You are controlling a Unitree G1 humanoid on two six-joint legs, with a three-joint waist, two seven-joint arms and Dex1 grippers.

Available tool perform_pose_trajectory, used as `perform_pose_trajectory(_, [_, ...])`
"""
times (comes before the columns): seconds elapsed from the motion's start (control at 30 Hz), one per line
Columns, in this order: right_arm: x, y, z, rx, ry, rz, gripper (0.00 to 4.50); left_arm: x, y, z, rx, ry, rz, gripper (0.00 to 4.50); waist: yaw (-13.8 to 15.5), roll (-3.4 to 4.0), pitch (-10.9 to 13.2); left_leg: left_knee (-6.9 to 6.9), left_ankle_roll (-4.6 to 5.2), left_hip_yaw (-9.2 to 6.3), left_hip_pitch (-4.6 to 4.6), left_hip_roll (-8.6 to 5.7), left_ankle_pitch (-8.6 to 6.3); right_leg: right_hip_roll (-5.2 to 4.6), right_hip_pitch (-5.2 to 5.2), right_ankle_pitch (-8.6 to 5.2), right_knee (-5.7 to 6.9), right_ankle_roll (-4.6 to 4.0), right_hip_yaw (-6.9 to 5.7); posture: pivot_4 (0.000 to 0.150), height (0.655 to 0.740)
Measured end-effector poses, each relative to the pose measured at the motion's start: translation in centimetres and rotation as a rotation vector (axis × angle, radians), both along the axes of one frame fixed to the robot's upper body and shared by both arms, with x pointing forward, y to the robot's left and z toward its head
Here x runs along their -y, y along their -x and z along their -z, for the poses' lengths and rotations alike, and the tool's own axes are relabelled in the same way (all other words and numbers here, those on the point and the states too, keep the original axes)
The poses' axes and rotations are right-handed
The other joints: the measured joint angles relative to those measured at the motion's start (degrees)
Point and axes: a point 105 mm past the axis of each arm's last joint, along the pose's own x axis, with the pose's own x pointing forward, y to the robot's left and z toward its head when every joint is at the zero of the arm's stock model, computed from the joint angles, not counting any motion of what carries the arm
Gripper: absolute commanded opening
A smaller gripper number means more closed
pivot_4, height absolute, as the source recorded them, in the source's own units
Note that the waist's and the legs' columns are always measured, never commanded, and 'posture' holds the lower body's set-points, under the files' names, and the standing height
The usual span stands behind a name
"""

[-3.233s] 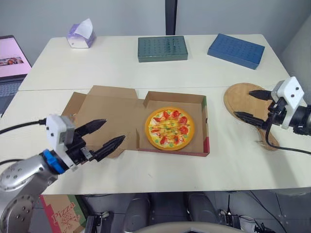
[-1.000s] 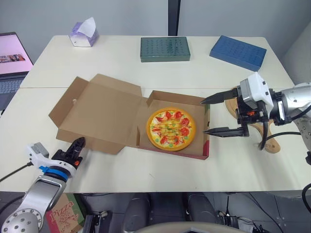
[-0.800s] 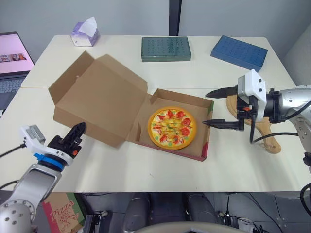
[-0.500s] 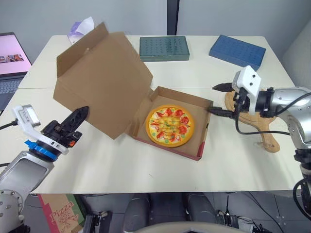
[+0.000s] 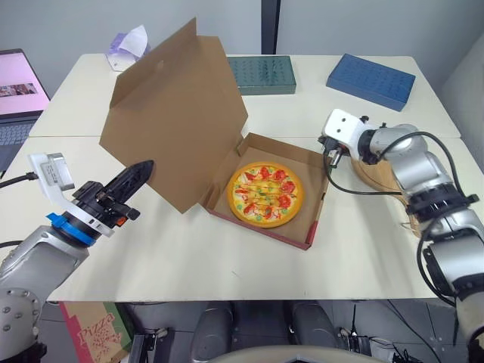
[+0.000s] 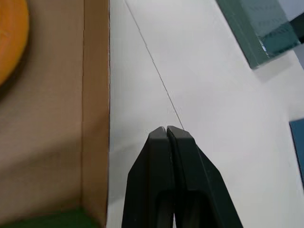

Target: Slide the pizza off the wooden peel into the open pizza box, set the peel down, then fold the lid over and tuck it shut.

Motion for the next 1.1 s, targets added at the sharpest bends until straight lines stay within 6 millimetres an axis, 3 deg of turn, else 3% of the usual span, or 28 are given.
perform_pose_trajectory(0.2, [0.3, 0.7, 1.4, -0.106, 0.091, -0.131, 0.03, -0.1, -1.1, -0.4, 0.039, -0.119, 0.035, 0.0, 0.0, -0.01, 0.0, -0.01, 0.0, -0.05, -0.02, -0.03, 0.0, -0.01, 0.01, 0.01, -0.01, 0.01, -0.04, 0.15, 0.74])
perform_pose_trajectory(0.5, [1.2, 4.8, 2.1, -0.27, 0.095, -0.313, 0.03, 0.1, -3.4, -0.9, 0.151, -0.265, 0.103, 0.0, 0.1, -0.01, 0.0, -0.03, 0.0, -0.09, 0.0, -0.03, 0.0, -0.01, 0.02, 0.01, 0.02, 0.02, -0.08, 0.15, 0.74])
perform_pose_trajectory(0.77, [-0.1, 8.7, 2.3, -0.379, 0.001, -0.362, 0.03, 0.1, -6.6, -1.6, 0.265, -0.371, 0.166, 0.0, 0.0, 0.0, 0.0, -0.02, 0.0, -0.11, -0.01, -0.03, 0.0, 0.0, 0.01, 0.01, 0.05, 0.03, -0.11, 0.15, 0.74])
perform_pose_trajectory(1.1, [-1.4, 12.5, 2.8, -0.473, -0.102, -0.362, 0.03, 0.2, -9.1, -1.8, 0.302, -0.391, 0.216, 0.0, -0.1, 0.0, 0.0, -0.01, 0.0, -0.13, -0.02, -0.03, 0.0, -0.01, 0.01, 0.02, 0.07, 0.06, -0.14, 0.15, 0.74])
